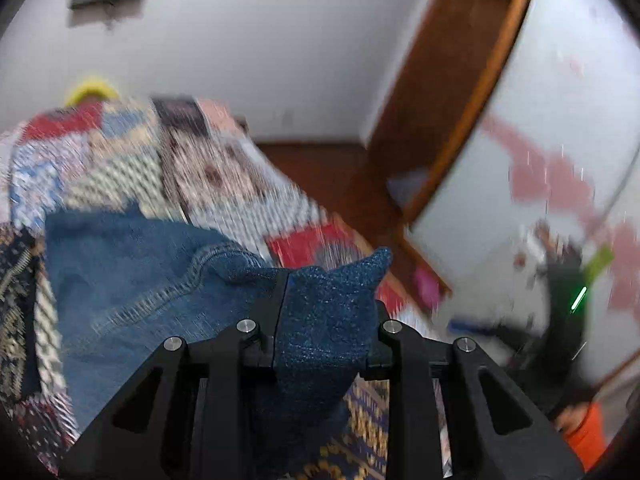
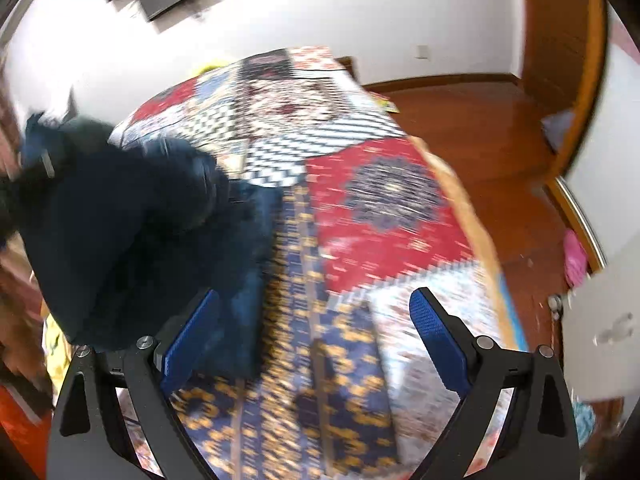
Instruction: Fold large clothes
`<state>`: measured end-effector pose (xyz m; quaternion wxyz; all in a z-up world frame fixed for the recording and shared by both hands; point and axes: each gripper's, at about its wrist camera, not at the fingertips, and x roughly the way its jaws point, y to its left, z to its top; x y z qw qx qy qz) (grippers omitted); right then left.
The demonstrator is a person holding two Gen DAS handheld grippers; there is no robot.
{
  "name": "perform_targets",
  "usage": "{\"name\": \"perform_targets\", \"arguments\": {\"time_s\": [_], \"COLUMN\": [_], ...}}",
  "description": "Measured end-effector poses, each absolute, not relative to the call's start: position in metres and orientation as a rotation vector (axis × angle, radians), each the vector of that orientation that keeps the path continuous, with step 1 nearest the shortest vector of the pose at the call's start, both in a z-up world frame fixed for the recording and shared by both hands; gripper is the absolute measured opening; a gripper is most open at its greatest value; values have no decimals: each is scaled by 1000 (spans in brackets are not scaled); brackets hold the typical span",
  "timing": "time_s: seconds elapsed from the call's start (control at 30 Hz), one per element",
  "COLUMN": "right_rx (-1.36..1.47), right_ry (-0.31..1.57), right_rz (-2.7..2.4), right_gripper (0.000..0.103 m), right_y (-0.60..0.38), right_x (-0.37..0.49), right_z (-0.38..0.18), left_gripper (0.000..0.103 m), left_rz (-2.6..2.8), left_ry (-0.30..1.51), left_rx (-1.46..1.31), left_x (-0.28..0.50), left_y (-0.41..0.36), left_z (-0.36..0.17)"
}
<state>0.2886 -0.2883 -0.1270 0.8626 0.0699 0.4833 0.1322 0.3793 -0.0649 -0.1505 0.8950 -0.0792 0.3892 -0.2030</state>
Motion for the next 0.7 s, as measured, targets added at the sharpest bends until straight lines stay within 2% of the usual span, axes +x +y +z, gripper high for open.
{"name": "perform_targets", "arguments": {"time_s": [0.17,0.27,0.33,0.47,0.53,0.6,0.7], "right_rx": [166,152,144,131,123,112,95], "right_ry": [1028,1034,1030,997,970,947,923], "right_rz": [236,247,264,302,323,349,391], "right_gripper": [95,95,95,95,95,95,95], "right_y": [-311,-315,-311,-300,-293,-282,-262], "right_x": [277,270,270,269,267,268,271], "right_z": [-130,-129,-127,-114,-105,-95,-88], "left_gripper": [26,29,39,67,71,81,89], "left_rz": [-460,-458,-457,-450,-432,-399,-281], "left_ry": [962,948,939,980,959,922,849], "left_rx": [-68,18,52,78,69,51,58], "left_x": [362,346,340,329,323,317,311], "left_y": [-91,-97,-97,-91,-75,-53,-20], "left_z": [-200,-202,-196,-184,-171,-157,-139]}}
